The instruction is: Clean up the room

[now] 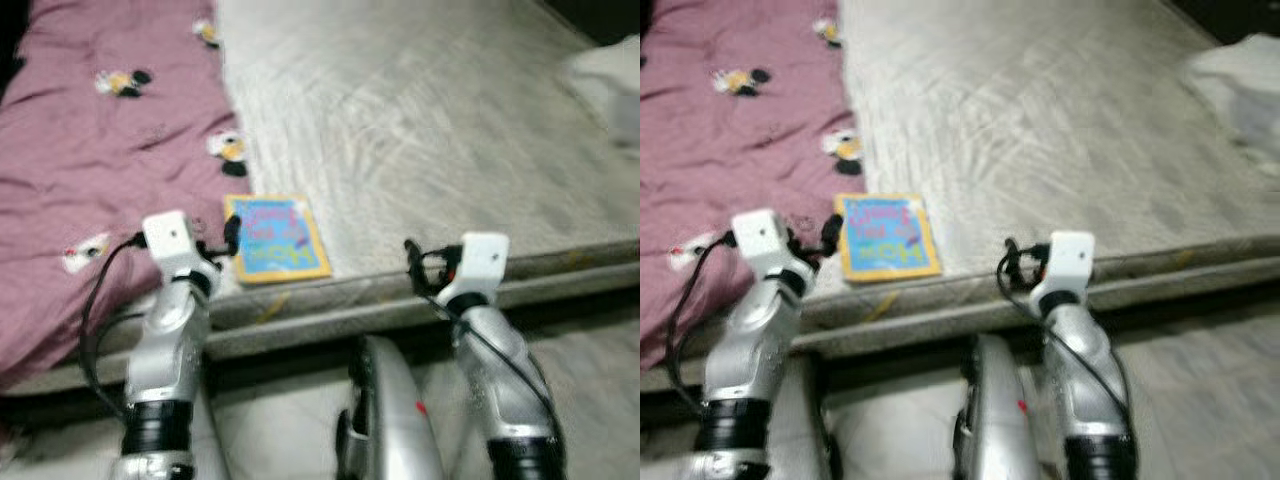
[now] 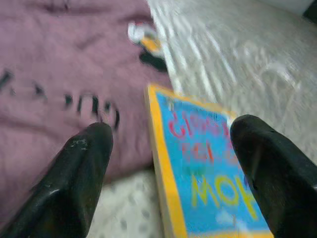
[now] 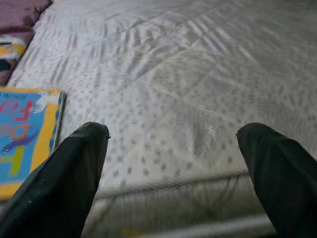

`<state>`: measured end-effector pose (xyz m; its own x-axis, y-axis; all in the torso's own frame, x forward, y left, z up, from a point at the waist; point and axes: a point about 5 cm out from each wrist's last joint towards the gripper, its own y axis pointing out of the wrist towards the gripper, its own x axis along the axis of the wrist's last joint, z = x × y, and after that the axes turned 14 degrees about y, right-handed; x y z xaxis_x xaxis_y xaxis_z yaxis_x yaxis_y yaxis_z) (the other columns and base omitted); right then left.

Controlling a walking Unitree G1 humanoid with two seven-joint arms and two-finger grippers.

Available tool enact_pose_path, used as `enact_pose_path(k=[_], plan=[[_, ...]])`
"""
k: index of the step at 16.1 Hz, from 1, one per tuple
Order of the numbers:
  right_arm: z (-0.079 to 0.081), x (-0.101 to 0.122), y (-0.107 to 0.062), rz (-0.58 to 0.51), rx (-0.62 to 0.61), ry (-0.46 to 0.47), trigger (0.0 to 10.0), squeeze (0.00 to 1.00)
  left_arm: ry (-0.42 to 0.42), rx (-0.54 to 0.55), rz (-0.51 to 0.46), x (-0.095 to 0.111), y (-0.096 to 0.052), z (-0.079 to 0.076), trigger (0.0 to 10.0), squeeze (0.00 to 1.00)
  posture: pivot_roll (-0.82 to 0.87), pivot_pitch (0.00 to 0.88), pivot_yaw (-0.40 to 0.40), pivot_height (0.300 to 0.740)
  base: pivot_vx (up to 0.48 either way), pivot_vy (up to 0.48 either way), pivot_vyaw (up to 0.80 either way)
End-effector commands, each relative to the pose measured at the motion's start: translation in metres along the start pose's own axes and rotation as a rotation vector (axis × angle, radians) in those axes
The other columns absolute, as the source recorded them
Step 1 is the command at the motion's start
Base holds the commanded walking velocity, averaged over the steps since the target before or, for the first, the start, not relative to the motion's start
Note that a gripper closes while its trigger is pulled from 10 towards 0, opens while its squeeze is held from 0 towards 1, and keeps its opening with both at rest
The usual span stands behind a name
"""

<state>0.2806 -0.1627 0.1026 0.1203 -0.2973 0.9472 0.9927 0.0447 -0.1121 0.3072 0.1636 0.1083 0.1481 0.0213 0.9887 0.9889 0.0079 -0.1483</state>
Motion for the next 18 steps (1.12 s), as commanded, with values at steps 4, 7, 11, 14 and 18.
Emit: enact_pose_path(k=[4, 7, 11, 14, 18], plan=[[-0.001, 0.005, 0.0, -0.01, -0.004, 0.0, 10.0, 0.0, -0.054, -0.079, 0.114, -0.017, 0.002, -0.01, 10.0, 0.0, -0.02, 0.151, -0.093, 0.529, 0.0, 0.0, 0.0], [-0.005, 0.005, -0.004, -0.007, -0.015, -0.012, 10.0, 0.0, -0.11, -0.071, 0.137, -0.023, 0.006, -0.01, 10.0, 0.0, -0.04, 0.158, -0.091, 0.504, 0.0, 0.0, 0.0], [-0.01, 0.008, -0.006, -0.014, -0.027, -0.021, 10.0, 0.0, -0.144, -0.051, 0.161, -0.029, 0.007, -0.009, 10.0, 0.0, -0.06, 0.159, -0.092, 0.475, 0.0, 0.0, 0.0], [-0.011, 0.009, -0.006, -0.013, -0.032, -0.026, 10.0, 0.0, -0.171, -0.052, 0.168, -0.028, 0.013, -0.007, 10.0, 0.0, -0.06, 0.16, -0.092, 0.475, 0.0, 0.0, 0.0], [-0.011, 0.01, -0.008, -0.014, -0.037, -0.03, 10.0, 0.0, -0.158, -0.064, 0.139, -0.018, 0.023, -0.004, 10.0, 0.0, -0.07, 0.162, -0.091, 0.475, 0.0, 0.0, 0.0]])
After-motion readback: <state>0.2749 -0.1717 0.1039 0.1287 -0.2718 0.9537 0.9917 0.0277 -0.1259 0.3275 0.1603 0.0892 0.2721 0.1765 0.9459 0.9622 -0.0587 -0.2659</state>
